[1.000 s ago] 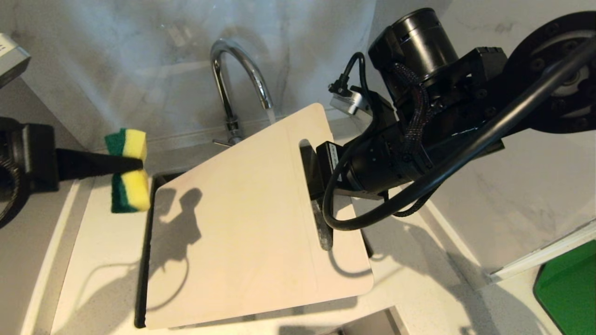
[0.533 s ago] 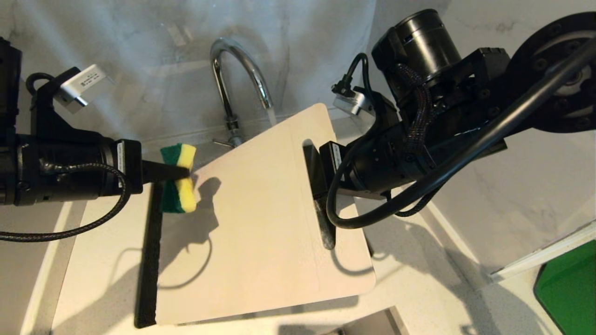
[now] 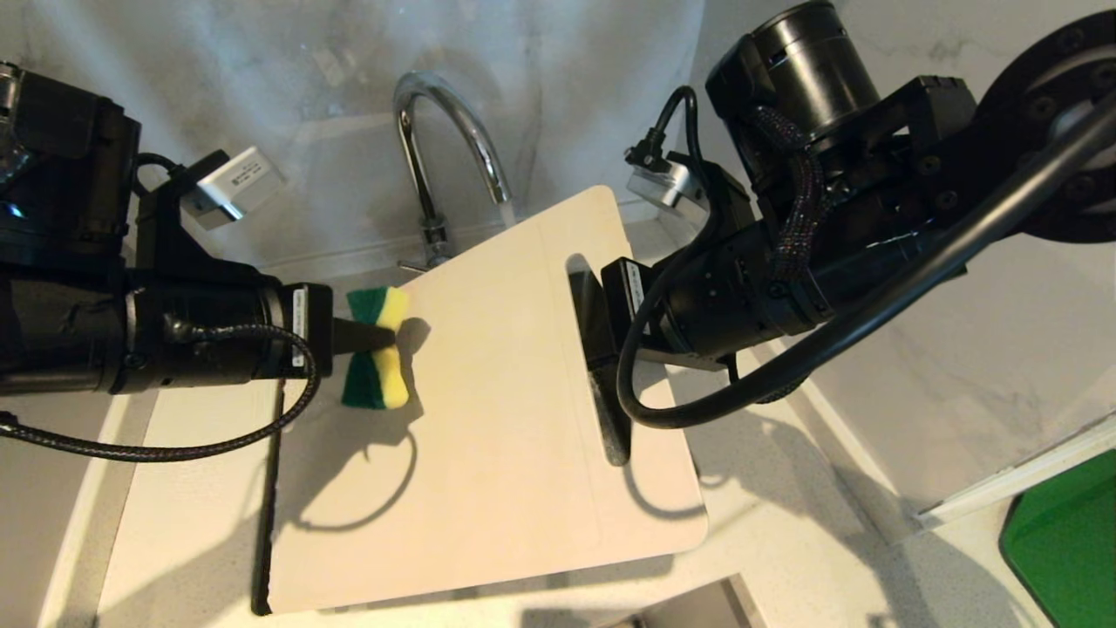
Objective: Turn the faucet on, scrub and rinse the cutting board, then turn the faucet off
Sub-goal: Scrub the cutting board underwater
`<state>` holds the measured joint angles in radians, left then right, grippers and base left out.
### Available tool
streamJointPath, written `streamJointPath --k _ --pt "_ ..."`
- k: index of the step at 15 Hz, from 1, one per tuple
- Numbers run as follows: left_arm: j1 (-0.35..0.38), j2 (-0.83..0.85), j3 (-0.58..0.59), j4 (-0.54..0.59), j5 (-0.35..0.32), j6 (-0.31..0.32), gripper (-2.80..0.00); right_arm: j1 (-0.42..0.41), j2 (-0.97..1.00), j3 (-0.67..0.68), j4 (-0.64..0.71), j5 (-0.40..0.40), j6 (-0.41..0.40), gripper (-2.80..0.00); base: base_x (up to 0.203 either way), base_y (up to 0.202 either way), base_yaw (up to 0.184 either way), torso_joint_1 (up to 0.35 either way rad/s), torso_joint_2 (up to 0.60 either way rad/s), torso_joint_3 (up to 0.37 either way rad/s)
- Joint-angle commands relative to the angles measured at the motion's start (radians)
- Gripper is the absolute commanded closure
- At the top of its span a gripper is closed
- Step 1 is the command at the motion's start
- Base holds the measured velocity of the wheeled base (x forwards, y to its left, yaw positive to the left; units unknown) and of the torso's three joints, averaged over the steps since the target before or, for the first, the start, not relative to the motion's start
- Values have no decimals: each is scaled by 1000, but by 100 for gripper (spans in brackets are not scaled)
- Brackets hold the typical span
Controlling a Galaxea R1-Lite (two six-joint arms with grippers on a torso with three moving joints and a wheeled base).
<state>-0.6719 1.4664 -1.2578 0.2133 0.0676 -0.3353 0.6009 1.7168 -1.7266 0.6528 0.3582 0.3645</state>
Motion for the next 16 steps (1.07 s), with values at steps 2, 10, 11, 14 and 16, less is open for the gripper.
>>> streamJointPath --k 2,10,11,14,16 --pt "-18 38 1 1 5 -2 0 2 -8 1 4 4 2 0 0 0 0 0 0 0" --pt "12 141 -2 -127 90 -2 0 2 -32 2 15 2 2 0 0 0 0 0 0 0" --pt "25 141 -1 -127 90 -1 0 2 -37 2 16 2 1 0 0 0 0 0 0 0" --pt "92 131 11 -124 89 1 0 2 -42 1 16 2 1 0 0 0 0 0 0 0" --pt "116 114 33 -120 87 5 0 2 -42 -1 16 2 1 0 0 0 0 0 0 0"
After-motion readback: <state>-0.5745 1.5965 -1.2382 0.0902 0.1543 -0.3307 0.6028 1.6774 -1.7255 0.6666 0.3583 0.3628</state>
